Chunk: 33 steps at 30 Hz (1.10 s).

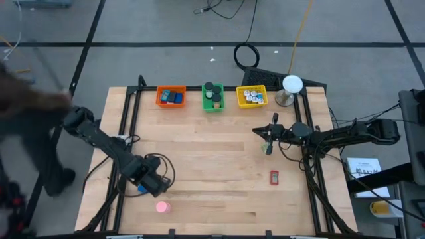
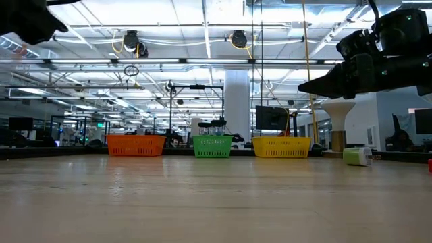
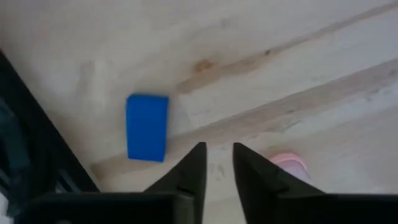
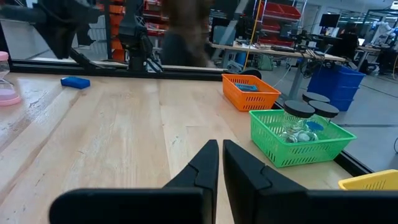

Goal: Pick & Place Office items
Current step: Put the blue digital clock into the orange bin

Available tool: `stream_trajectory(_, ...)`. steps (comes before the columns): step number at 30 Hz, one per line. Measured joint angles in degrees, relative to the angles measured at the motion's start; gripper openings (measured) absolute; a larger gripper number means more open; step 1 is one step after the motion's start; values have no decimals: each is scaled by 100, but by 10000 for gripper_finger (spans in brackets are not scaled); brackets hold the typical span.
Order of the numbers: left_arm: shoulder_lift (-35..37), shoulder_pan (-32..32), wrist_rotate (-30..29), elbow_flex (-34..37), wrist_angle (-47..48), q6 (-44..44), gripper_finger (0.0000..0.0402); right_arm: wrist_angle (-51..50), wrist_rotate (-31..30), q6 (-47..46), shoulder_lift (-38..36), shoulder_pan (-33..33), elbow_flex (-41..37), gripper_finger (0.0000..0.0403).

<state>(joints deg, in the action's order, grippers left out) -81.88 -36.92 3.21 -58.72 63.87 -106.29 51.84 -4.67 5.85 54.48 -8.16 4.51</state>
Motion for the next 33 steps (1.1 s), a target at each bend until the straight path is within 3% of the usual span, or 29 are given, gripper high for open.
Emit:
stream_trajectory(8, -267, -134, 232, 62, -122, -540, 187, 17, 0, 0, 0, 1, -2, 18)
stream_trajectory(14, -76, -323, 386, 693, -530, -714, 242, 17, 0, -1, 0, 0, -2, 18)
stream_trajectory(21, 167, -596, 450, 1610, -1546, -1181, 255, 20, 0, -2, 2, 0, -2, 18)
stream_trajectory(26, 172, -712, 706, 1820, -1619, -1238, 255, 22, 0, -2, 2, 0, -2, 18)
stream_trajectory(33, 172, -748, 596, 1845, -1615, -1238, 255, 22, 2, -2, 2, 0, -2, 18)
